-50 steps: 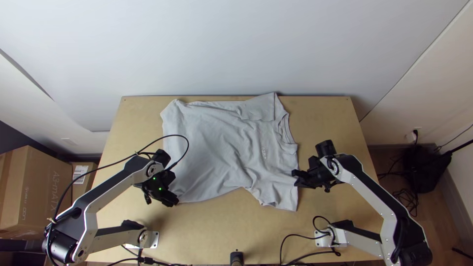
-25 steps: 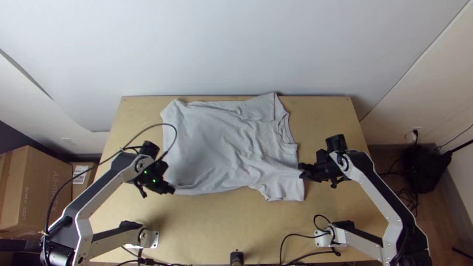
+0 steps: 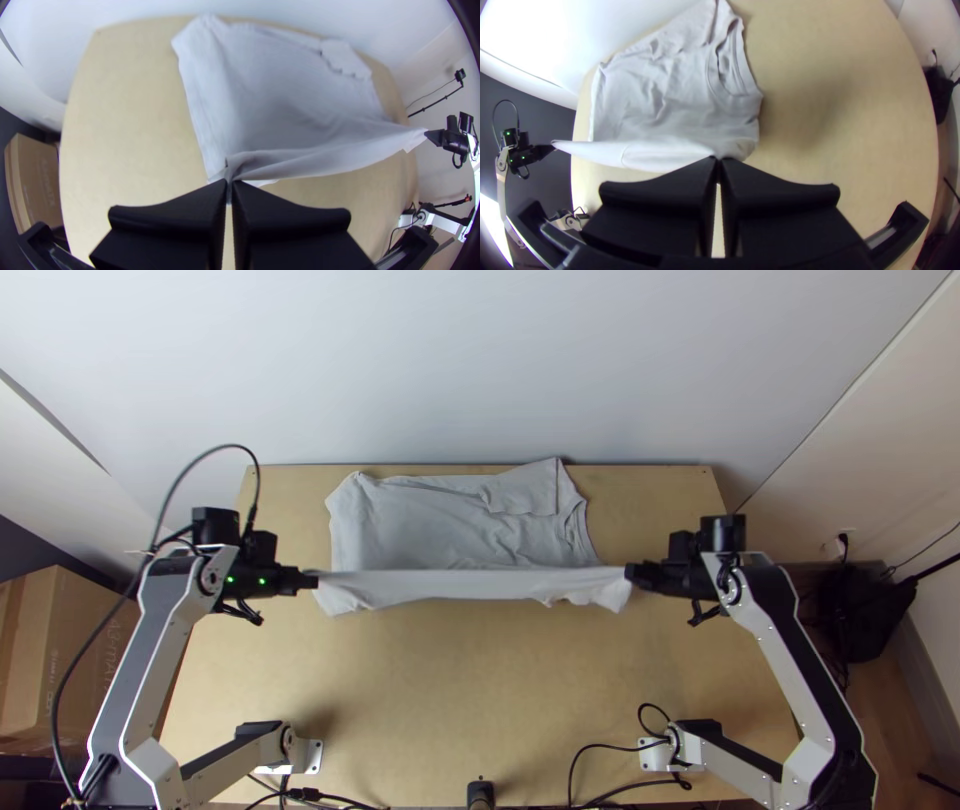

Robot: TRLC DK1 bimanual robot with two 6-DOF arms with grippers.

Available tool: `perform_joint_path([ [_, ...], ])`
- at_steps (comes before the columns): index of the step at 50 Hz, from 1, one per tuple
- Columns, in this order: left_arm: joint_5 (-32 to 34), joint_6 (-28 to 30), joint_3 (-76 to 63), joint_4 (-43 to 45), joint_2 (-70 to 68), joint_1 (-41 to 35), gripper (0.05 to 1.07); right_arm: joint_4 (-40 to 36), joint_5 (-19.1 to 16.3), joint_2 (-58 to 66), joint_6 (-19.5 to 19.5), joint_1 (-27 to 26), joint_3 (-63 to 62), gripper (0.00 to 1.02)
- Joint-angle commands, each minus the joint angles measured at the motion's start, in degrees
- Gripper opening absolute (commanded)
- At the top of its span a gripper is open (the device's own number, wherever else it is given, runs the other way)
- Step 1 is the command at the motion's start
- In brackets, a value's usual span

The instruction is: Fold the t-shirt

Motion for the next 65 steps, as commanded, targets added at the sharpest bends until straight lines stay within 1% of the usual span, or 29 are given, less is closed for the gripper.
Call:
perform_joint_path([
  [1,-0.05,-2.03,7.67,0.88,-2.16,1.1,0.08,1.35,2.22,0.02,-1.43,0.53,7.99,0.02],
  [4,-0.49,-2.73,11.01,2.9,-2.69,1.71,0.08,1.7,3.81,1.07,-2.05,1.41,12.47,0.02],
  [7,-0.58,-4.4,13.3,6.59,-3.13,2.86,0.08,1.79,4.33,2.65,-3.01,1.67,16.6,0.02],
  [12,-0.67,-5.37,19.19,7.47,-1.28,4.0,0.08,1.79,4.77,5.64,-4.51,1.85,23.9,0.02],
  [17,-0.76,-7.56,25.43,8.26,0.39,4.79,0.08,3.63,5.56,7.66,-5.39,2.03,30.75,0.02],
  [21,-1.37,-9.06,28.77,11.6,0.39,5.67,0.08,4.25,6.53,9.6,-6.35,2.11,36.55,0.02],
  [29,-6.12,-8.97,35.36,16.17,1.18,5.67,0.08,4.51,8.11,15.05,-7.49,2.2,51.14,0.02],
  [36,-8.75,-8.71,39.75,17.93,2.15,5.67,0.08,4.51,10.49,19.71,-7.49,2.38,64.5,0.02],
  [41,-9.46,-8.35,42.48,18.72,2.06,5.67,0.08,4.86,10.93,20.67,-7.49,2.73,71.62,0.02],
  [46,-10.07,-8.18,45.38,19.07,1.18,5.67,0.08,7.5,11.1,17.95,-7.49,2.99,72.41,0.02],
  [51,-10.25,-8.18,48.1,19.07,-0.84,5.67,0.08,7.94,11.1,13.64,-7.41,3.43,72.24,0.02],
  [65,-10.34,-8.18,49.34,20.21,-13.41,5.84,0.08,8.2,10.93,-4.38,-6.88,5.19,66.44,0.02],
])
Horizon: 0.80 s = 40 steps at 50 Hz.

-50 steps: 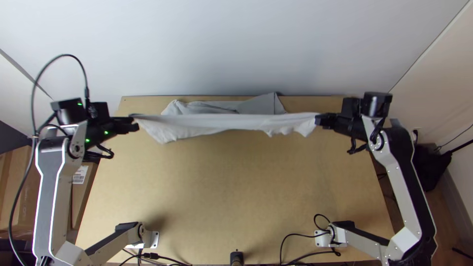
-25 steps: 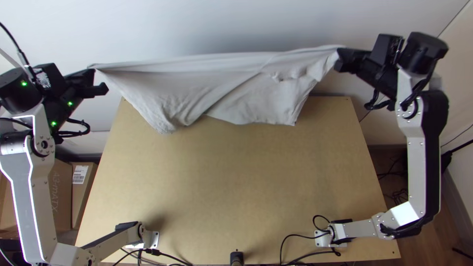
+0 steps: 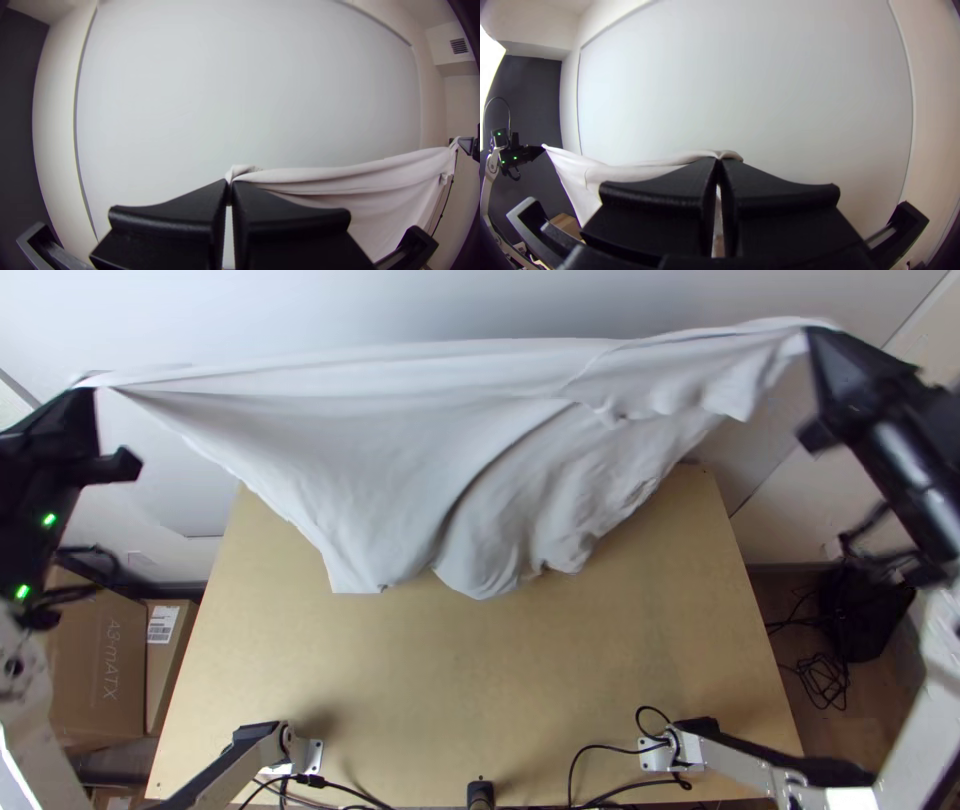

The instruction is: Fold the t-shirt

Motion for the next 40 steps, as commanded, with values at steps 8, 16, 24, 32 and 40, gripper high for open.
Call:
perform_joint_path([
  [8,-2.34,-0.31,3.83,2.14,-13.12,3.52,0.08,1.75,1.79,-15.67,0.82,1.35,-2.51,0.02],
  [16,-2.34,0.75,2.87,1.43,-17.69,5.1,0.08,0.44,1.0,-19.36,2.66,1.35,-2.59,0.02],
  [24,-2.34,0.4,2.34,-2.08,-18.74,5.01,0.08,0.44,0.47,-19.89,3.54,1.35,-2.59,0.02],
  [32,-1.99,-1.98,-7.68,-5.42,-19.89,3.17,0.08,0.35,-0.23,-19.89,5.48,1.52,-10.33,0.02],
  [40,-0.93,-5.05,-29.83,-7.09,-23.49,-5.27,0.08,5.01,-0.41,-25.87,5.83,2.14,-35.73,0.02],
])
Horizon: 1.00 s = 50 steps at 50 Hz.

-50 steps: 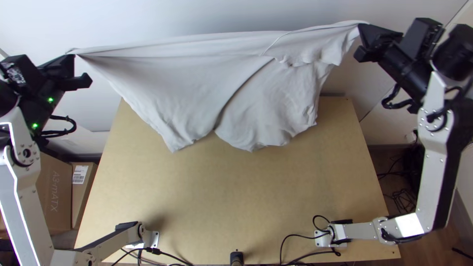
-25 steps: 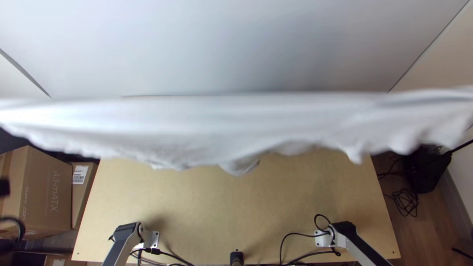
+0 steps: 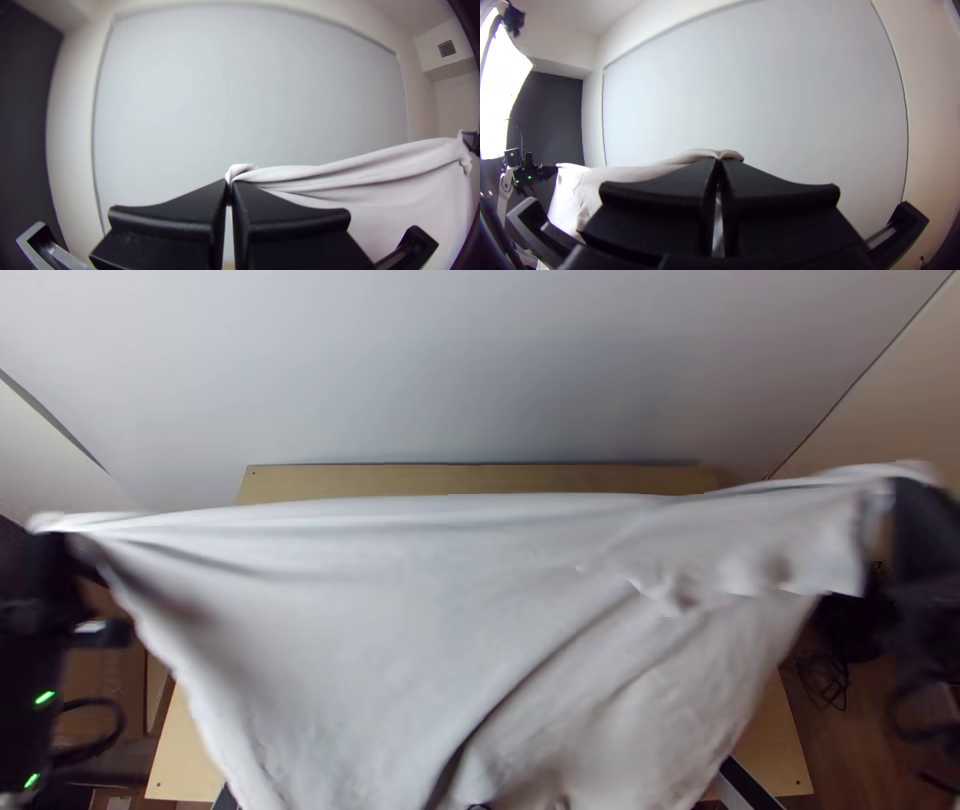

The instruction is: Fold the t-shirt

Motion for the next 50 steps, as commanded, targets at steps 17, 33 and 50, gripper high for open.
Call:
perform_joint_path([
  [17,2.54,-0.73,-51.15,22.32,6.91,-4.49,0.08,24.77,1.19,-5.69,2.31,1.27,-60.83,0.02],
  [33,3.94,-2.49,-45.79,35.68,34.07,-2.82,0.08,39.45,1.19,20.15,6.71,0.48,-59.33,0.02],
  [50,5.26,-2.58,-28.21,36.56,57.63,-0.89,0.08,40.15,1.19,45.73,6.71,-1.28,-39.47,0.02],
])
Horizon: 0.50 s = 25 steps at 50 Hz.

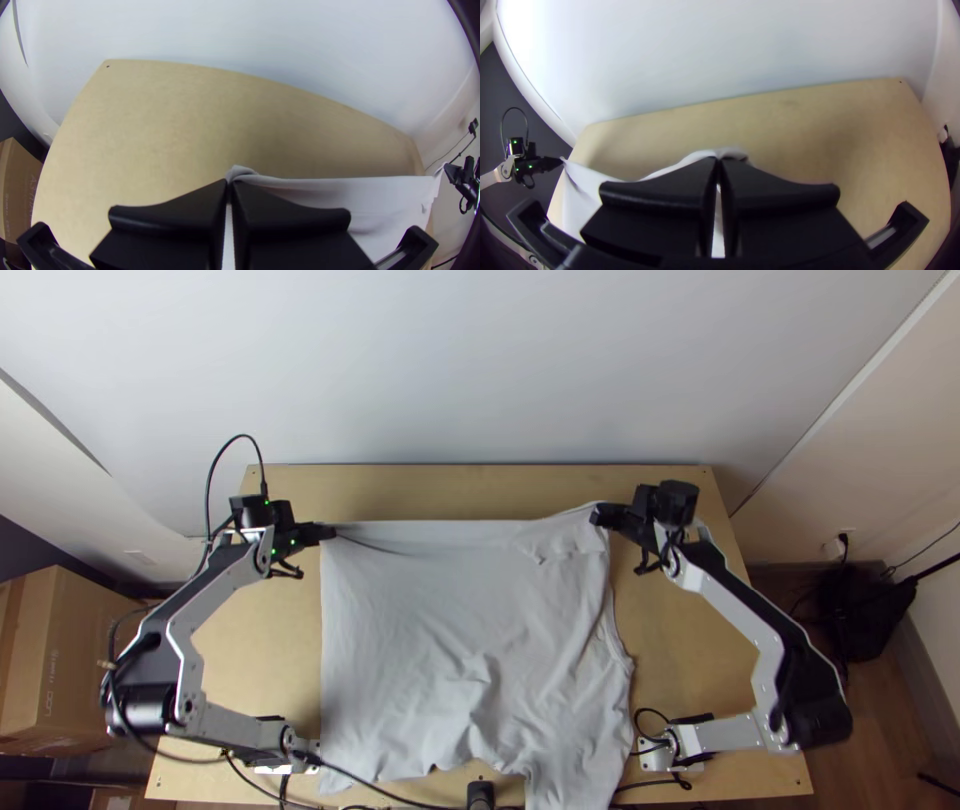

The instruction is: Fold the t-shirt

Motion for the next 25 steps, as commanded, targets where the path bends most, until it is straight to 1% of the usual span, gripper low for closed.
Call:
perform_joint_path([
  [1,0.08,-0.79,7.18,0.43,6.12,1.3,0.08,0.72,0.66,6.68,0.98,-0.93,7.44,0.02],
  [16,0.08,-0.79,26.6,-9.06,20.62,1.56,0.08,-4.73,0.66,20.83,0.98,-2.51,23.96,0.02],
  [25,0.08,-1.14,36.18,-12.31,27.47,0.6,0.08,-9.03,0.66,28.47,1.42,-4.01,34.42,0.02],
])
